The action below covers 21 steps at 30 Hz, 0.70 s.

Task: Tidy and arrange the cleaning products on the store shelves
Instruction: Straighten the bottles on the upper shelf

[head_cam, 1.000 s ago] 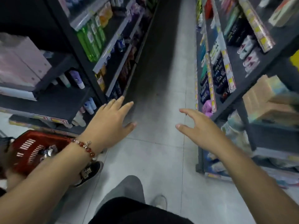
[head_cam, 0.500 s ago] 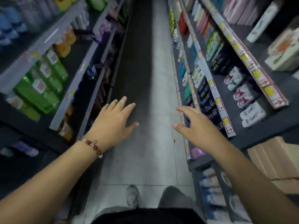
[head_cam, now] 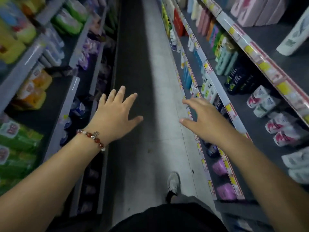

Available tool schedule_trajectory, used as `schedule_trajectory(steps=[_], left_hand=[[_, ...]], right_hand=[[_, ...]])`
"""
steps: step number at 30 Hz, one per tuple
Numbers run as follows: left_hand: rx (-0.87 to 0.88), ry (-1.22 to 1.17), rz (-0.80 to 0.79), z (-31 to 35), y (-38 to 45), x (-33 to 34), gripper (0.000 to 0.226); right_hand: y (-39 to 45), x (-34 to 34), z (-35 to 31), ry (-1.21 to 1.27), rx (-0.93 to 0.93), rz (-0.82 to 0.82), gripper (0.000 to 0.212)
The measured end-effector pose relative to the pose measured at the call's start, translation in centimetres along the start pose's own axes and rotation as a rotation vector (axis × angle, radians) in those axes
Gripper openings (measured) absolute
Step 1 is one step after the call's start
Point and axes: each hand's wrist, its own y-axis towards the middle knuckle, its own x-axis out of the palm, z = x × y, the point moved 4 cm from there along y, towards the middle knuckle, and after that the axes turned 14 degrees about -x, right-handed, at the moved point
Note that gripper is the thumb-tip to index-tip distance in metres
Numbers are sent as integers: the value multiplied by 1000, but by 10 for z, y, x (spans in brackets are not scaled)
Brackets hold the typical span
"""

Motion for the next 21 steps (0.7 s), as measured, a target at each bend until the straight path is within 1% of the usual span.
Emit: schedule_trajectory(steps=[3, 5, 8, 11, 15, 18, 21], left_hand=[[-77, 12, 4, -9, 65, -22, 84], [-120, 8, 33, -22, 92, -33, 85], [-242, -10, 57, -50, 132, -54, 86], [-305, 6, 55, -75, 172, -67, 86], [-326, -22, 66, -99, 235, -74, 91], [-319, 24, 29, -114, 301, -71, 99], [-267, 35, 19, -126, 374, -81, 104]], right_hand=[[84, -24, 16, -17, -59, -42, 62], [128, -38, 18, -51, -118, -37, 61], [208, -52, 5, -65, -223, -58, 63], [277, -55, -10, -108, -324, -102, 65], [357, -55, -20, -149, -389, -130, 66], [418, -57, -21, -168, -394, -133, 66], [483, -69, -20, -206, -364, -120, 68]])
